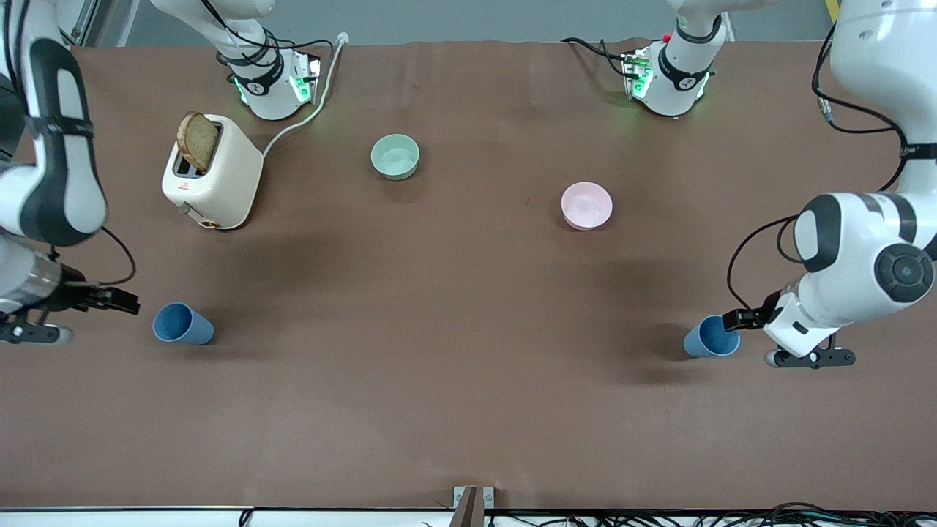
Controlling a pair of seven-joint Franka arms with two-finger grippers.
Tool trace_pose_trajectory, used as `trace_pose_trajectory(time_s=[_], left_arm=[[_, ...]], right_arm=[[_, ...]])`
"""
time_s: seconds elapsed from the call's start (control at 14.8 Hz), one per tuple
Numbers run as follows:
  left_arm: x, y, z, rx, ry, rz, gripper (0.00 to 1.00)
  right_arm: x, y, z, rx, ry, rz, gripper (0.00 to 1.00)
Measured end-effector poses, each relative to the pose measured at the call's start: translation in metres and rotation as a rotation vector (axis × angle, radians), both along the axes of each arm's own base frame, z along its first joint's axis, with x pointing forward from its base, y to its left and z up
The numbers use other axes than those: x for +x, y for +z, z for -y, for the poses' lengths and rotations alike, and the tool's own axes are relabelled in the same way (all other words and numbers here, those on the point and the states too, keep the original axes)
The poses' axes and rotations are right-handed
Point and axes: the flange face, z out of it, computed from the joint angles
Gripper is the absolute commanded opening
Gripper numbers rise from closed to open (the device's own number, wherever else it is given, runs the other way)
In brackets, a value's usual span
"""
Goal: Stack blue cups with both arms
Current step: 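Reach down and grasp each blue cup with the left and right grippers, then carry the blue cup to mid-table with the left gripper while the right lifts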
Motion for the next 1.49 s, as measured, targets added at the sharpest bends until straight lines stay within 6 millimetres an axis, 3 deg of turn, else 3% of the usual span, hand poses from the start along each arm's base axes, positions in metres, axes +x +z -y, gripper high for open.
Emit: trace_pose_trajectory(time_s=[0.14,0.27,0.41,0.47,0.54,0.61,0.68,0.81,0.88,1.02,1.15,1.29,1.49], left_arm=[[0.001,-0.022,-0.005,-0.005,0.007,-0.016,0.43],[0.001,-0.031,-0.002,-0.008,0.003,-0.025,0.29],[0.002,-0.037,0.004,-0.012,-0.005,-0.020,0.05],[0.003,-0.040,0.008,-0.014,-0.009,-0.016,0.00],[0.004,-0.042,0.011,-0.016,-0.011,-0.013,0.00],[0.005,-0.041,0.015,-0.019,-0.014,-0.008,0.00],[0.007,-0.039,0.023,-0.026,-0.017,-0.001,0.00],[0.013,-0.021,0.051,-0.053,-0.009,0.027,0.00],[0.015,-0.006,0.072,-0.070,0.001,0.035,0.00],[0.008,0.028,0.127,-0.106,0.041,0.049,0.00],[-0.012,0.053,0.200,-0.135,0.099,0.046,0.00],[-0.045,0.058,0.287,-0.140,0.136,0.032,0.00],[-0.104,0.043,0.405,-0.110,0.175,0.026,0.00]], right_arm=[[0.007,-0.040,-0.002,-0.010,0.009,0.006,1.00],[0.010,-0.067,-0.002,-0.015,0.014,-0.002,1.00],[0.011,-0.077,-0.002,-0.017,0.016,-0.003,1.00],[0.012,-0.080,-0.002,-0.019,0.017,0.002,1.00],[0.012,-0.083,-0.002,-0.021,0.019,0.009,0.91],[0.012,-0.086,-0.003,-0.022,0.021,0.015,0.76],[0.012,-0.089,-0.004,-0.023,0.025,0.015,0.51],[0.011,-0.096,-0.003,-0.024,0.056,0.007,0.12],[0.010,-0.098,-0.003,-0.024,0.072,0.003,0.03],[0.009,-0.101,-0.002,-0.023,0.078,-0.002,0.01],[0.010,-0.100,-0.002,-0.023,0.078,0.000,0.01],[0.013,-0.094,-0.003,-0.020,0.079,0.004,0.01],[0.016,-0.076,-0.006,-0.010,0.080,-0.024,0.01]])
